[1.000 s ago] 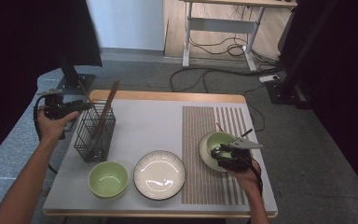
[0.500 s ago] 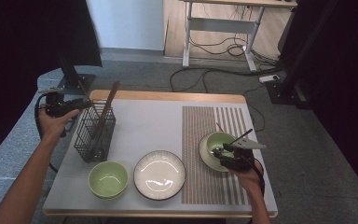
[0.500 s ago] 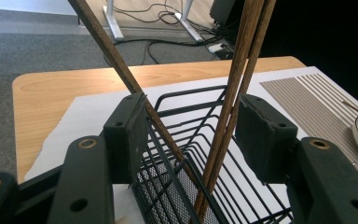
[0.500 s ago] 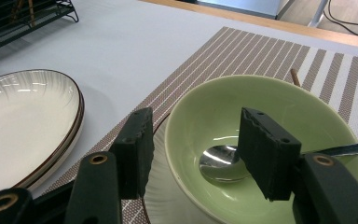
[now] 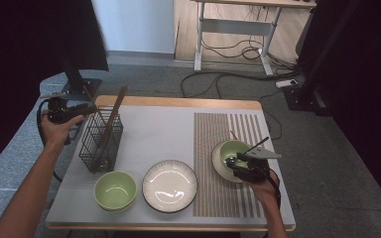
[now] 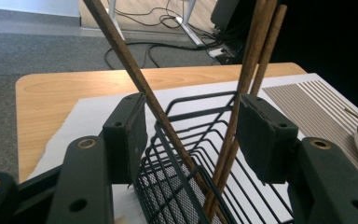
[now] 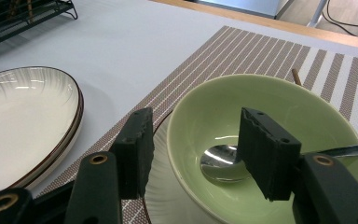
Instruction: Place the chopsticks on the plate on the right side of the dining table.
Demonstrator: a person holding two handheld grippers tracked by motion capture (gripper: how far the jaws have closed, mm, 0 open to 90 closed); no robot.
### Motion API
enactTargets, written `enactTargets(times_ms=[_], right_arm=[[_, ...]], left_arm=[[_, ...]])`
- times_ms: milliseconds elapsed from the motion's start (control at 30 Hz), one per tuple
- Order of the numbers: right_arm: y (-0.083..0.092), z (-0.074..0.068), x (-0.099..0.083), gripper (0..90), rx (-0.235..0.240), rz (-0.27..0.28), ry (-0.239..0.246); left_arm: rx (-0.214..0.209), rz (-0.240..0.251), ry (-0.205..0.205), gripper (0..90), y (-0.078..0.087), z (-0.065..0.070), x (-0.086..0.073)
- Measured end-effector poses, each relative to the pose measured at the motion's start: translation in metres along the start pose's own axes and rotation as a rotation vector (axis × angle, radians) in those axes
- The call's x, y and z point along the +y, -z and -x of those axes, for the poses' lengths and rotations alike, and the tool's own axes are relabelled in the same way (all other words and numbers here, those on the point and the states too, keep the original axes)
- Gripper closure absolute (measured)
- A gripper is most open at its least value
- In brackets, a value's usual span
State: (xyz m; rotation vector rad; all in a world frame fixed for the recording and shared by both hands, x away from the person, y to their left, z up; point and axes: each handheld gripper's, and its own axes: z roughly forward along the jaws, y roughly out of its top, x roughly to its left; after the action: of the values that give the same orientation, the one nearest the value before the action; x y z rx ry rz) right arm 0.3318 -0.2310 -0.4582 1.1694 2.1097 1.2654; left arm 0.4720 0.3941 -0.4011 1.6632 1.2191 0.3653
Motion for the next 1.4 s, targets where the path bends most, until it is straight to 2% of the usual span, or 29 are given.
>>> enactTargets(times_ms=[233, 533, 933, 1067, 1267, 1400], right_arm=[[-0.001, 0.000, 0.000, 45.7, -0.001, -0.003, 0.006], [-0.001, 0.001, -0.001, 45.6, 0.000, -0.005, 0.004], [-0.001, 0.001, -0.001, 45.6, -0.001, -0.011, 0.009], [-0.001, 0.001, -0.001, 45.6, -0.001, -0.012, 0.008], [0.000, 0.002, -0.001, 45.6, -0.001, -0.011, 0.008], [0.000, 0.002, -0.002, 45.6, -0.002, -0.013, 0.010]], left_arm=[[0.010, -0.007, 0.008, 43.7, -0.010, -0.003, 0.002], [0.024, 0.000, 0.014, 45.9, -0.014, -0.006, 0.006], [0.043, 0.003, 0.027, 52.6, -0.021, -0.010, 0.007], [0.060, 0.007, 0.047, 54.8, -0.024, -0.014, 0.007], [0.079, 0.005, 0.040, 58.3, -0.026, -0.016, 0.009], [0.095, 0.030, 0.028, 62.4, -0.027, -0.014, 0.011]])
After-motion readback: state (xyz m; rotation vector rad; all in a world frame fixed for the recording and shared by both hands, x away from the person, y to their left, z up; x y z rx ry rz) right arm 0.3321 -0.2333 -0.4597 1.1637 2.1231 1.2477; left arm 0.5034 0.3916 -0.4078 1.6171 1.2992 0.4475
